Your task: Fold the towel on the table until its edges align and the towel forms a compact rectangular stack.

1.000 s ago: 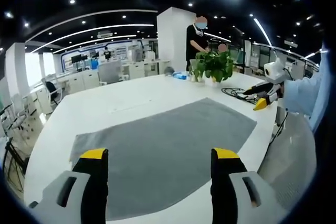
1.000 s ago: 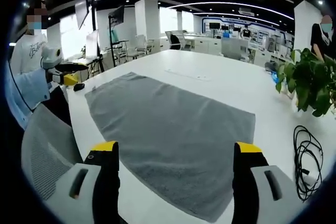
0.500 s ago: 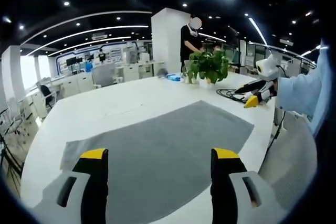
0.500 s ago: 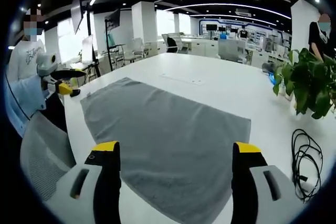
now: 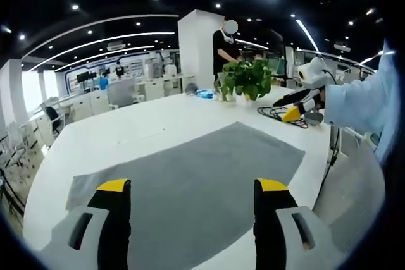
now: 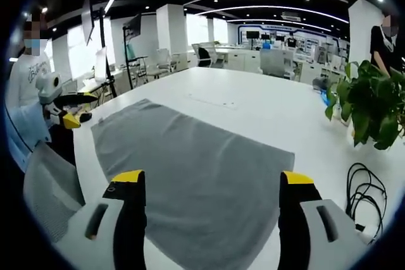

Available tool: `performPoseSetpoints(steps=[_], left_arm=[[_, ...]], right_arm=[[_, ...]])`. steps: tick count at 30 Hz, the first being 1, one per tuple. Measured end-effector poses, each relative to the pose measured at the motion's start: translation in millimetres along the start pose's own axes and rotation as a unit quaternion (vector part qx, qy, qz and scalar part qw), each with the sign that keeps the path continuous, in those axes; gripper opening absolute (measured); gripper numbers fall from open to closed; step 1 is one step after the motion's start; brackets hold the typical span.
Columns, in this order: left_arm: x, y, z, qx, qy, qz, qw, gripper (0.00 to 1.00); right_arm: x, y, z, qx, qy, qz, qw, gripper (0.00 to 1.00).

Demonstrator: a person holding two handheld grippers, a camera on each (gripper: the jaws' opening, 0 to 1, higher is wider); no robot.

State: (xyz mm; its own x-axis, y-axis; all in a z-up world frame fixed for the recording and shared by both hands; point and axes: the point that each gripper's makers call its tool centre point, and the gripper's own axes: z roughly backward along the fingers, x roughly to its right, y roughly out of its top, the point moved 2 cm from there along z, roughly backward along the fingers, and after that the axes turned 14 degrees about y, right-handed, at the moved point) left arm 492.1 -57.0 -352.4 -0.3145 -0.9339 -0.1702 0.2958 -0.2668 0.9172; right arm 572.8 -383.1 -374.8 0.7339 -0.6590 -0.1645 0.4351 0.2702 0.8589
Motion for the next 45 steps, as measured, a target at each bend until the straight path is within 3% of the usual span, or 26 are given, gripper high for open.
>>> performPoseSetpoints(steps=[26,40,45], left_arm=[[113.9,33.5,-51,0.022,-0.082,-0.023,0.9961,0.81],[151.4,40.2,-70,0.029,-0.119,-0.033,0.992,0.8],[163.1,39.2,-73,0.026,-0.128,-0.035,0.9909,0.8]], right_arm=[[47,11.0,-7,-0.006,0.006,-0.004,1.0,0.87],[69,40.4,17,-0.01,0.003,0.015,0.9998,0.87],[77,42.1,19,-0.007,-0.002,0.015,0.9999,0.87]])
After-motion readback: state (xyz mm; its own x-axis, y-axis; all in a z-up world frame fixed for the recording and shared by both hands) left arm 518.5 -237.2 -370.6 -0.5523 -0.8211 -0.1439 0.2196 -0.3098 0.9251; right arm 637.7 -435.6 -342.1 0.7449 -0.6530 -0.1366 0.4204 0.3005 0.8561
